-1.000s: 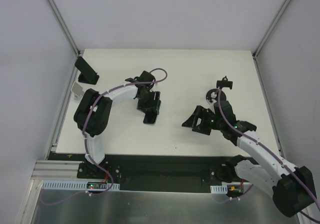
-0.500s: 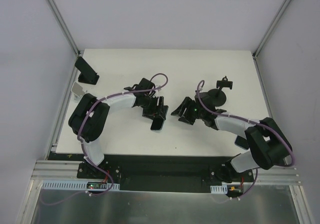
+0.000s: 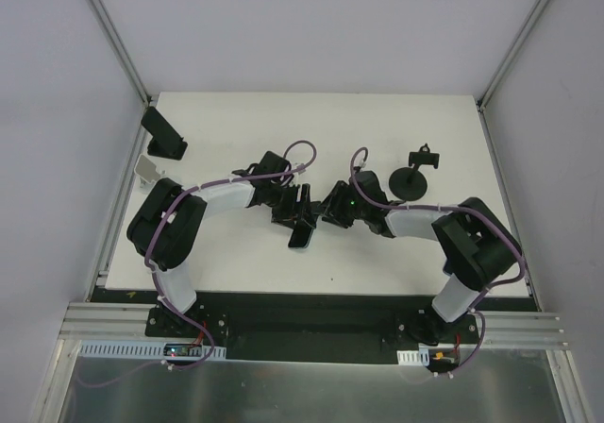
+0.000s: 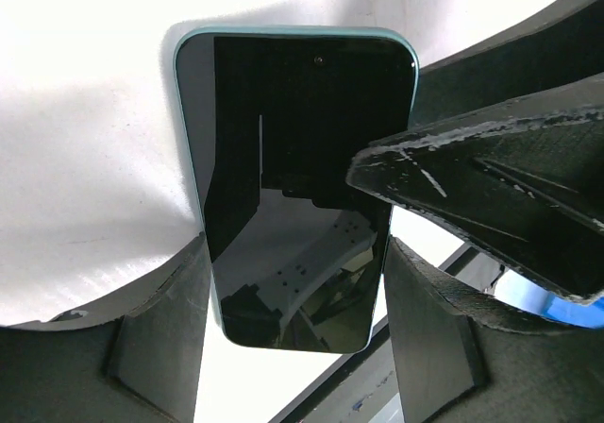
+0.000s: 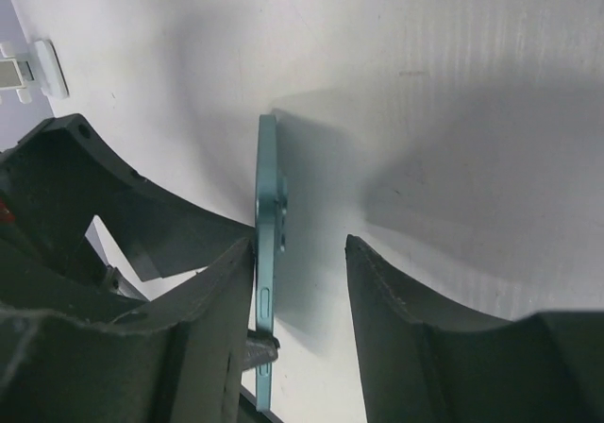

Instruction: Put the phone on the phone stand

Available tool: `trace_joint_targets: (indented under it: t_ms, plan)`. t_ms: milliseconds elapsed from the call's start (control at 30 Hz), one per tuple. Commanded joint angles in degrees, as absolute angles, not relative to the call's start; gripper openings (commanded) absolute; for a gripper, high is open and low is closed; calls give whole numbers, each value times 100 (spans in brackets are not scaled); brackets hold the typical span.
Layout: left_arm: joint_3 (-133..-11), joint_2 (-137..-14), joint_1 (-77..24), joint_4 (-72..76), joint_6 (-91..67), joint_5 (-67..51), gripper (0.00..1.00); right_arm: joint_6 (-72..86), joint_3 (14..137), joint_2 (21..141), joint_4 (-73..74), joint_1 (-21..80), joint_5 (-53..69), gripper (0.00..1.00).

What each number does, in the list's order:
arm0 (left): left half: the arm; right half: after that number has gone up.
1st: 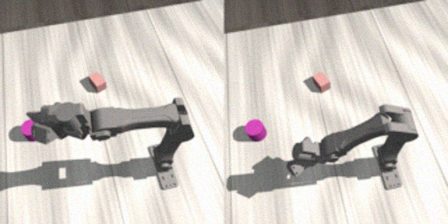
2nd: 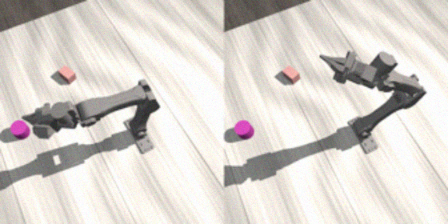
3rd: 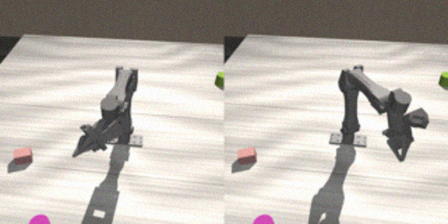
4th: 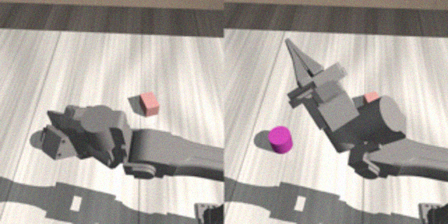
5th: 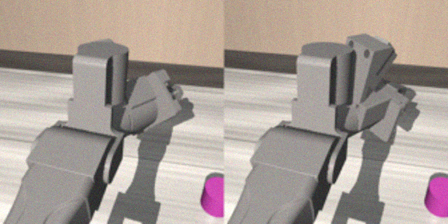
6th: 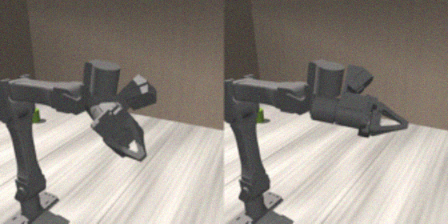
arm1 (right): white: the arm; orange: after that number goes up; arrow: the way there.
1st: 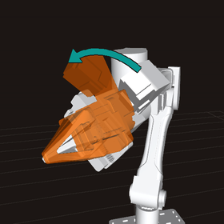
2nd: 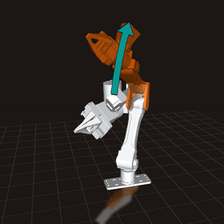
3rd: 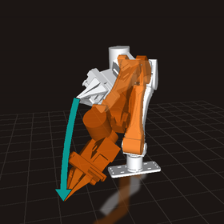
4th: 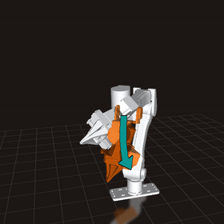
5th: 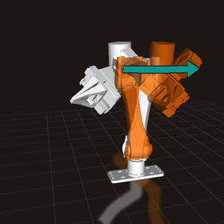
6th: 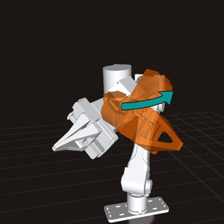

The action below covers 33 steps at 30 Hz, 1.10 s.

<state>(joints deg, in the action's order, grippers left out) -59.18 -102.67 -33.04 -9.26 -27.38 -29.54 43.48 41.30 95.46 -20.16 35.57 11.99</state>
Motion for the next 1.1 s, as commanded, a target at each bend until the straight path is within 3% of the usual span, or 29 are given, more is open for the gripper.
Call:
trace_joint_targets:
  t_ms: [0,200,333,400,433,600,633,733,933,1000,1067]
  plan:
    - [-5511,-10652,-3516,-1345,-2760,-2971,20,4289,4394,9685,-2197,3647,1107,44]
    - [-5625,-10652,-3542,-1318,-2760,-2962,22,4236,4588,9896,-2145,3726,1169,31]
    - [-5608,-10504,-3542,-1205,-2760,-2909,24,4131,4728,10011,-2250,3797,1318,6]
    - [-5581,-10381,-3542,-1195,-2769,-2848,31,4096,4729,9967,-2285,3814,1362,1]
    - [-5555,-10206,-3542,-1195,-2760,-2813,34,4009,4729,9932,-2285,3814,1354,1]
    - [-5415,-9327,-3498,-1195,-2768,-2575,75,3297,4562,9310,-2276,3814,1406,1]
    - [-5405,-8925,-3489,-1204,-2751,-2566,78,3104,4527,9186,-2268,3788,1458,1]
    - [-5326,-8081,-3489,-1195,-2681,-2531,82,2322,4360,8703,-2180,3692,1985,1]
    - [-4756,-6621,-3498,-503,-2637,-2934,74,1039,3929,7665,-1951,3463,3293,1]
    - [-4467,-6338,-3507,-274,-2558,-3206,76,583,3902,7314,-1707,3472,4102,1]
    - [-4334,-6056,-3507,-79,-2505,-3497,86,370,3894,6981,-1513,3463,4707,1]
